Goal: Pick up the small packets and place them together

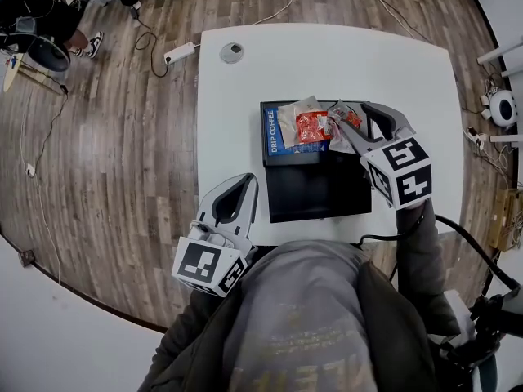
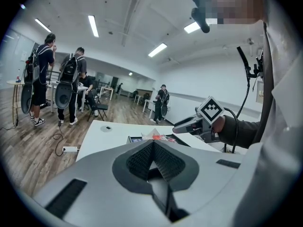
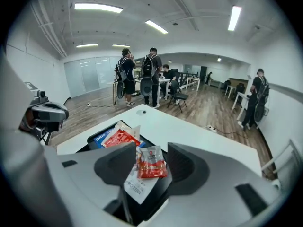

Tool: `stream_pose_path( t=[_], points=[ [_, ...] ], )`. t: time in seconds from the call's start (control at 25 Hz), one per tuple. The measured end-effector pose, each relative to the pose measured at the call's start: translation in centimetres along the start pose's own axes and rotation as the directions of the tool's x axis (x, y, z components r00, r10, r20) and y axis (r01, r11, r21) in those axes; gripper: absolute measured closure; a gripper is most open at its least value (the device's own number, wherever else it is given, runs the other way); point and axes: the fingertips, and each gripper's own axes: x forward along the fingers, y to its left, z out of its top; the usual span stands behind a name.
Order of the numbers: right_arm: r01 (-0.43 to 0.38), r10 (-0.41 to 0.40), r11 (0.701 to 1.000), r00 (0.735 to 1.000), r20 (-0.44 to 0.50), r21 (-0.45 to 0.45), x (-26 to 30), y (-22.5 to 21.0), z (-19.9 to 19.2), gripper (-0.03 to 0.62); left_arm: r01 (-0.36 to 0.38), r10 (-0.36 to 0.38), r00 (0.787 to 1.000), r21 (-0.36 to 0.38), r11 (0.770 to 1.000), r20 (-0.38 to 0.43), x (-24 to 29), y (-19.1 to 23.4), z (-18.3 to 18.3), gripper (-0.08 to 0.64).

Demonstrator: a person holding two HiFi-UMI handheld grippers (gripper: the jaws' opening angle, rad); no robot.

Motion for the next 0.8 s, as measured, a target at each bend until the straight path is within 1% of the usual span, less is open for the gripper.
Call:
stream_pose_path(
  t=[0.08, 0.24, 0.44, 0.56, 0.68, 0.76, 0.8],
  points=[
    [0.017, -0.018, 1.0, 1.0, 0.014, 0.007, -0.5, -0.2, 0.0, 0.383, 0.008, -0.008, 1.0, 0.007, 1.0, 0.01, -0.2, 0.0, 0.0, 0.557],
    [-0.013, 0.013, 1.0, 0.999, 0.044, 0.004, -2.3, 1.1, 0.2, 0.383, 0.028, -0.029, 0.999, 0.021, 0.999, 0.021, -0.9, -0.8, 0.5, 0.557],
    [0.037, -0.038, 0.999, 0.995, 0.087, 0.019, -4.8, 2.1, 0.3, 0.383, 0.098, -0.101, 0.994, 0.067, 0.993, 0.046, -1.4, -2.0, 1.4, 0.557],
    [0.055, -0.062, 0.997, 0.989, 0.133, 0.054, -6.3, 3.2, 0.2, 0.384, 0.14, -0.146, 0.988, 0.094, 0.986, 0.052, -2.1, -2.8, 1.4, 0.557],
    [0.054, -0.075, 0.992, 0.98, 0.187, 0.111, -7.6, 4.8, -0.5, 0.385, 0.188, -0.194, 0.98, 0.111, 0.976, 0.043, -2.7, -3.6, 0.7, 0.557],
    [0.041, -0.072, 0.988, 0.974, 0.215, 0.147, -8.0, 5.9, -1.5, 0.385, 0.21, -0.215, 0.976, 0.112, 0.971, 0.034, -3.0, -3.6, -0.1, 0.557],
    [0.02, -0.057, 0.986, 0.972, 0.226, 0.163, -7.9, 6.7, -1.9, 0.385, 0.211, -0.215, 0.976, 0.112, 0.971, 0.03, -3.2, -3.4, -0.5, 0.557]
  ],
)
